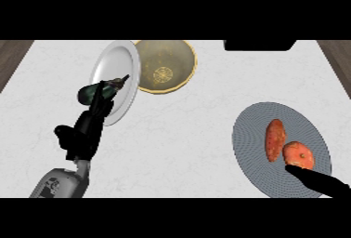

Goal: Pick the squash from the placemat and place it in the bowl

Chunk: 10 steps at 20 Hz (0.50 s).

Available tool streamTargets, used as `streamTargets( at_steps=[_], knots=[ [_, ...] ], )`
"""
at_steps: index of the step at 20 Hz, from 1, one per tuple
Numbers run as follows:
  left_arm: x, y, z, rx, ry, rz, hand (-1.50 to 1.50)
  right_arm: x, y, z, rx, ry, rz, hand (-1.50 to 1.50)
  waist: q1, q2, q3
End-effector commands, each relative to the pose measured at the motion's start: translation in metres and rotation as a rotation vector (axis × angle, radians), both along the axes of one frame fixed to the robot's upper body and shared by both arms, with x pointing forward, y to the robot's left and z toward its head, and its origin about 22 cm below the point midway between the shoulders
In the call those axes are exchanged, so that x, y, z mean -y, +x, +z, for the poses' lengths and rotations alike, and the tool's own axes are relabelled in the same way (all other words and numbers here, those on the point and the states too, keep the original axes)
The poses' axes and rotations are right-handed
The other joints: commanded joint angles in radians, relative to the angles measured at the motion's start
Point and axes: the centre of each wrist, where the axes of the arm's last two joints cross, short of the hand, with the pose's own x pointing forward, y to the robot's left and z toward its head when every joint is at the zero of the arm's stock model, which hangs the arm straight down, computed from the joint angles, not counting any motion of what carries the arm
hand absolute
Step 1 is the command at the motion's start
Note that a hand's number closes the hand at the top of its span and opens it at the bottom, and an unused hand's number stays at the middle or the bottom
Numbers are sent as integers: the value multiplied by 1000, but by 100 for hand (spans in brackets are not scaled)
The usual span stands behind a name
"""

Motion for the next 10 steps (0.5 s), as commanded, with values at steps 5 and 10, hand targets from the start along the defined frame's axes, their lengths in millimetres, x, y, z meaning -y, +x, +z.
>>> streamTargets(
  at_steps=[5,10],
  knots=[
    [-32,-7,-13,12,-11,-3,0,-3,-1,-25,-1,42,47,-150,-2,-1,0],
    [-21,1,-6,-1,-4,0,0,-14,-22,-16,78,86,31,-150,-6,-1,0]
  ],
)
